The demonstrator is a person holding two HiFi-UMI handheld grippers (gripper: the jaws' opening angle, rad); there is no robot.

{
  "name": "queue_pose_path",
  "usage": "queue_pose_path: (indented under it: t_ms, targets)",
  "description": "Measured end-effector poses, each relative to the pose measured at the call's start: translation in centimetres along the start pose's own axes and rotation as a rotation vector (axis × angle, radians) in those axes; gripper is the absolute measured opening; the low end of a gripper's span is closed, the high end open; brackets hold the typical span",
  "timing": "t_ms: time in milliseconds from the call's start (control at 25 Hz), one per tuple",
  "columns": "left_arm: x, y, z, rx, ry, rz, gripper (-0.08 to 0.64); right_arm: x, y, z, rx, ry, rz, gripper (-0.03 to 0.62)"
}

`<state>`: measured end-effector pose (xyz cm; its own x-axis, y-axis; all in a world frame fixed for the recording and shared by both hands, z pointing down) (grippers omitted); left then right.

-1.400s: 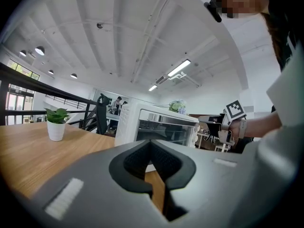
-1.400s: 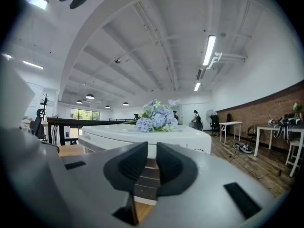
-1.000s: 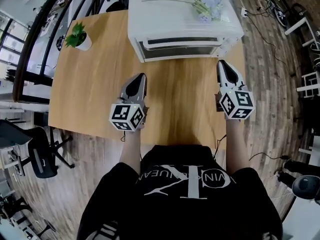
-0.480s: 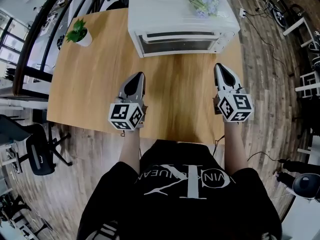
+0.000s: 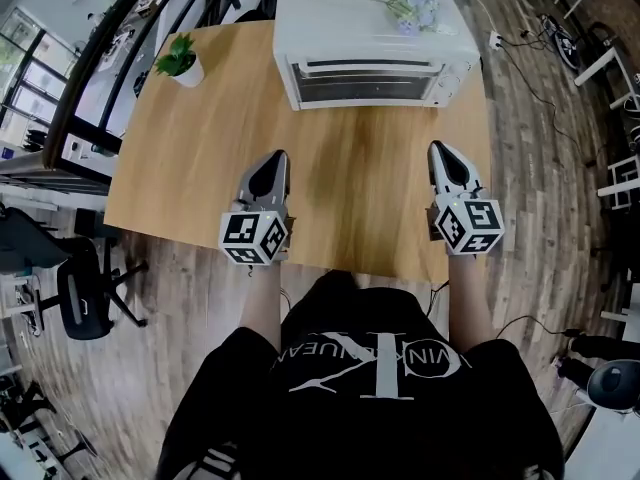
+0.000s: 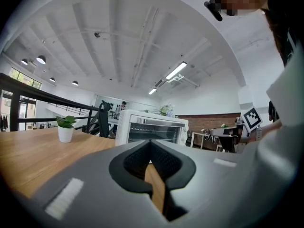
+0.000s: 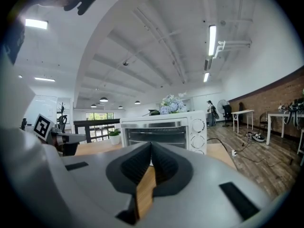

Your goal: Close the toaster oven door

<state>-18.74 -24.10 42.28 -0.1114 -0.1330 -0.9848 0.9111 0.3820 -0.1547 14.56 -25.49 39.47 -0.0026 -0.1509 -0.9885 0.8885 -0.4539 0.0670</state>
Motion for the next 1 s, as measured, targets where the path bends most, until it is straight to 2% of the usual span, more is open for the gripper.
queue_pose_path:
  t_ms: [600,1000]
  targets:
    - [-0.9,3.2,-6.1,0.027,-0.005,0.015,0.011,-1.9,-2.4,-6.0,0.018,-0.019,-0.007,0.014]
    - [-0.7,4.8,-8.8,0.041,0.014,0.02,0.011,-1.7,-3.4,-8.6,0.033,-0.008,-0.026,0.014]
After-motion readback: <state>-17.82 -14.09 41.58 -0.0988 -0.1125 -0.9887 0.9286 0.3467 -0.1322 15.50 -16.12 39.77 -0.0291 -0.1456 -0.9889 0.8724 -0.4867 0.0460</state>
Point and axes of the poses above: the fingertips, and each gripper's own axes: z forward along the fingers, y to its right, x out of its top, the point moved 7 cm from there along -z, backward along the fingers, and after that the axes turned 2 degrees about x, right-handed, at the moved point
